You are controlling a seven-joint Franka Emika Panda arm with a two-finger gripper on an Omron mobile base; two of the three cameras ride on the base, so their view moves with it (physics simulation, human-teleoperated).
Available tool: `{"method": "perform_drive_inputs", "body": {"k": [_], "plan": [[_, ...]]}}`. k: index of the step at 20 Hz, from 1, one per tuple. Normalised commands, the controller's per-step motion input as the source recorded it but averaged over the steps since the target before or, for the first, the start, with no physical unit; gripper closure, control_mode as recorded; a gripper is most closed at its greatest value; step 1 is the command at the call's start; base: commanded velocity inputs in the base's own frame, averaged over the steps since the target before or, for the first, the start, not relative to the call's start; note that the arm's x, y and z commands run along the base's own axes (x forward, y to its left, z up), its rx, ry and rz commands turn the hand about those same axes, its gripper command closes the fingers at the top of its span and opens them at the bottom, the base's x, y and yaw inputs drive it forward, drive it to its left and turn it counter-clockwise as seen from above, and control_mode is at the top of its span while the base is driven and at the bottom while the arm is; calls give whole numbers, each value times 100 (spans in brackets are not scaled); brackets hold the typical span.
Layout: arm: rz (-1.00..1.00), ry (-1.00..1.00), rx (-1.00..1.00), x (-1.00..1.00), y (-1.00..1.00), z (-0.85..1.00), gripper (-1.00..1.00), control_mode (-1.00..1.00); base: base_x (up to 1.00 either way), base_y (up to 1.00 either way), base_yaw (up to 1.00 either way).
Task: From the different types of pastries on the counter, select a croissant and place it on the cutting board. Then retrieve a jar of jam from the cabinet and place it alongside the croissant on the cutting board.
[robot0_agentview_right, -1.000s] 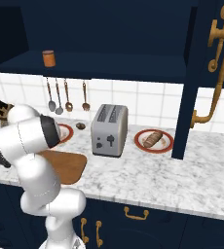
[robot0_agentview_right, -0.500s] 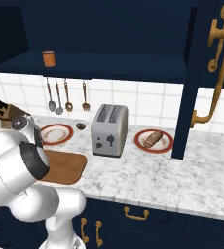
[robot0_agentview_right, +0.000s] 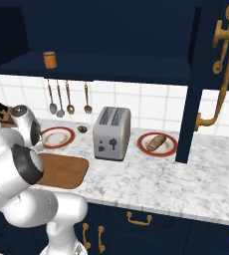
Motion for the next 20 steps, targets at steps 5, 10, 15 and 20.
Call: {"method": "perform_drive_inputs", "body": {"k": [5, 10, 15, 20], "plan": [[0, 3, -13, -51, -2, -28, 100, -100, 0, 0, 0], [0, 1, -1, -50, -21, -4, 100, -100, 0, 0, 0], [0, 10, 0, -4, -9, 4, 100, -100, 0, 0, 0], [0, 7, -1, -6, -10, -20, 100, -100, 0, 0, 0]]}}
